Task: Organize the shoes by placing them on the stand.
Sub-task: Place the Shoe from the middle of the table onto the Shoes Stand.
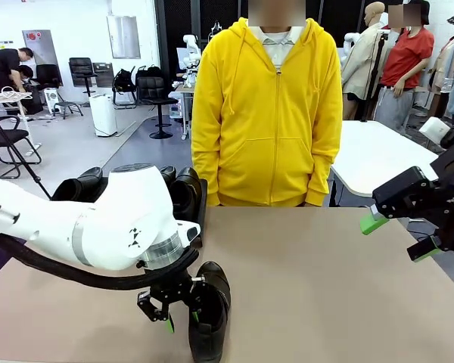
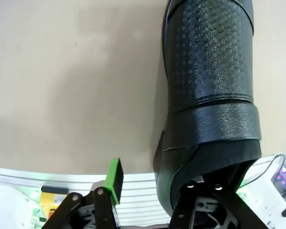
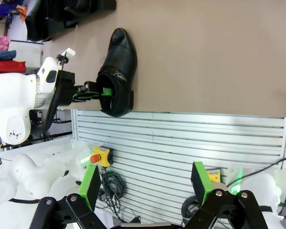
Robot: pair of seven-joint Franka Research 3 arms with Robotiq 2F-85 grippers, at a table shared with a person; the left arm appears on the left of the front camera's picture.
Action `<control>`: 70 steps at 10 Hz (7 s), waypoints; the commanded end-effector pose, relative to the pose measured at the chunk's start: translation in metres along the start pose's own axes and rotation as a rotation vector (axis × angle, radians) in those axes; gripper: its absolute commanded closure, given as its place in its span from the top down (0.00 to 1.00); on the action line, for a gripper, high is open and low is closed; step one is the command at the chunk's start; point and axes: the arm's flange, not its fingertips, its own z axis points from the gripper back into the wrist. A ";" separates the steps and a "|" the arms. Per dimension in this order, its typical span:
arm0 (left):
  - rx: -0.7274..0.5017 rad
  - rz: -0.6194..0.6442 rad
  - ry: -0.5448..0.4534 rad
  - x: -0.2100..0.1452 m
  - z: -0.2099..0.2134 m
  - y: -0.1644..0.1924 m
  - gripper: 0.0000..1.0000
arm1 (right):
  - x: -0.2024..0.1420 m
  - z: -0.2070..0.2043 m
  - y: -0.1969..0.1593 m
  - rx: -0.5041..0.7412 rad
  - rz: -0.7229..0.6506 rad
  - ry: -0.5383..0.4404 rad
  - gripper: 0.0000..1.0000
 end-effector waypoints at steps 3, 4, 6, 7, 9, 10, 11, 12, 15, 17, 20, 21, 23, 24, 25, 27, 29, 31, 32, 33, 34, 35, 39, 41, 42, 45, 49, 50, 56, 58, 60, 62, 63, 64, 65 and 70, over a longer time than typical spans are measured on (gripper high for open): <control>0.014 0.023 -0.011 0.004 -0.003 0.001 0.00 | 0.002 0.001 0.000 0.032 0.020 0.012 1.00; 0.014 0.025 -0.014 0.003 -0.002 0.002 0.00 | 0.002 0.001 0.000 0.032 0.020 0.012 1.00; 0.012 0.025 -0.028 0.003 0.004 0.003 0.00 | 0.002 0.001 0.000 0.032 0.020 0.012 1.00; 0.007 0.009 -0.039 0.002 0.013 0.001 0.00 | 0.002 0.001 0.000 0.032 0.020 0.012 1.00; -0.041 -0.110 -0.057 -0.007 0.058 -0.005 0.00 | 0.002 0.001 0.000 0.032 0.020 0.012 1.00; -0.068 -0.218 -0.069 -0.020 0.093 -0.003 0.00 | 0.002 0.001 0.000 0.032 0.020 0.012 1.00; -0.090 -0.279 -0.093 -0.029 0.123 0.006 0.00 | 0.002 0.001 0.000 0.032 0.020 0.012 1.00; -0.105 -0.318 -0.127 -0.033 0.150 0.021 0.00 | 0.002 0.001 0.000 0.032 0.020 0.012 1.00; -0.098 -0.298 -0.267 -0.026 0.204 0.102 0.00 | 0.002 0.001 0.000 0.032 0.020 0.012 1.00; -0.062 -0.247 -0.331 -0.021 0.216 0.169 0.00 | 0.002 0.001 0.000 0.032 0.020 0.012 1.00; -0.069 -0.215 -0.307 -0.013 0.226 0.174 0.00 | 0.002 0.001 0.000 0.032 0.020 0.012 1.00; -0.069 -0.215 -0.307 -0.013 0.226 0.174 0.00 | 0.002 0.001 0.000 0.032 0.020 0.012 1.00; -0.069 -0.215 -0.307 -0.013 0.226 0.174 0.00 | 0.002 0.001 0.000 0.032 0.020 0.012 1.00; -0.069 -0.215 -0.307 -0.013 0.226 0.174 0.00 | 0.002 0.001 0.000 0.032 0.020 0.012 1.00; -0.069 -0.215 -0.307 -0.013 0.226 0.174 0.00 | 0.002 0.001 0.000 0.032 0.020 0.012 1.00; -0.092 -0.195 -0.287 0.023 0.232 0.174 0.00 | 0.002 0.001 0.000 0.032 0.020 0.012 1.00; -0.065 -0.235 -0.301 0.093 0.244 0.178 0.00 | 0.002 0.001 0.000 0.032 0.020 0.012 1.00; -0.096 -0.188 -0.337 0.145 0.252 0.196 0.00 | 0.002 0.001 0.000 0.032 0.020 0.012 1.00; -0.064 -0.177 -0.366 0.167 0.250 0.204 0.00 | 0.002 0.001 0.000 0.032 0.020 0.012 1.00; -0.031 -0.200 -0.387 0.187 0.247 0.210 0.00 | 0.002 0.001 0.000 0.032 0.020 0.012 1.00; 0.009 -0.224 -0.402 0.207 0.241 0.216 0.00 | 0.002 0.001 0.000 0.032 0.020 0.012 1.00; 0.039 -0.233 -0.428 0.222 0.234 0.221 0.00 | 0.002 0.001 0.000 0.032 0.020 0.012 1.00; 0.060 -0.134 -0.549 0.269 0.200 0.240 0.00 | 0.002 0.001 0.000 0.032 0.020 0.012 1.00; 0.072 -0.120 -0.627 0.283 0.185 0.244 0.00 | 0.002 0.001 0.000 0.032 0.020 0.012 1.00; 0.039 -0.130 -0.597 0.289 0.178 0.245 0.00 | 0.002 0.001 0.000 0.032 0.020 0.012 1.00; -0.006 -0.150 -0.510 0.295 0.166 0.245 0.00 | 0.002 0.001 0.000 0.032 0.020 0.012 1.00; -0.009 -0.148 -0.475 0.298 0.164 0.241 0.59 | 0.002 0.001 0.000 0.032 0.020 0.012 1.00; -0.005 -0.154 -0.483 0.298 0.165 0.238 1.00 | 0.002 0.001 0.000 0.032 0.020 0.012 1.00; -0.001 -0.236 -0.554 0.262 0.198 0.211 1.00 | 0.002 0.001 0.000 0.032 0.020 0.012 1.00; -0.015 -0.283 -0.432 0.219 0.231 0.199 1.00 | 0.002 0.001 0.000 0.032 0.020 0.012 1.00; -0.192 -0.496 -0.322 0.140 0.265 0.194 1.00 | 0.002 0.001 0.000 0.032 0.020 0.012 1.00; -0.292 -0.646 0.001 0.078 0.262 0.208 1.00 | 0.002 0.001 0.000 0.032 0.020 0.012 1.00; -0.301 -0.604 0.078 0.051 0.250 0.222 1.00 | 0.002 0.001 0.000 0.032 0.020 0.012 1.00; -0.345 -0.443 -0.025 0.020 0.228 0.238 1.00 | 0.002 0.001 0.000 0.032 0.020 0.012 1.00; -0.412 -0.415 -0.118 -0.002 0.205 0.245 1.00 | 0.002 0.001 0.000 0.032 0.020 0.012 1.00; -0.393 -0.517 0.007 0.015 0.224 0.237 1.00 | 0.002 0.001 0.000 0.032 0.020 0.012 1.00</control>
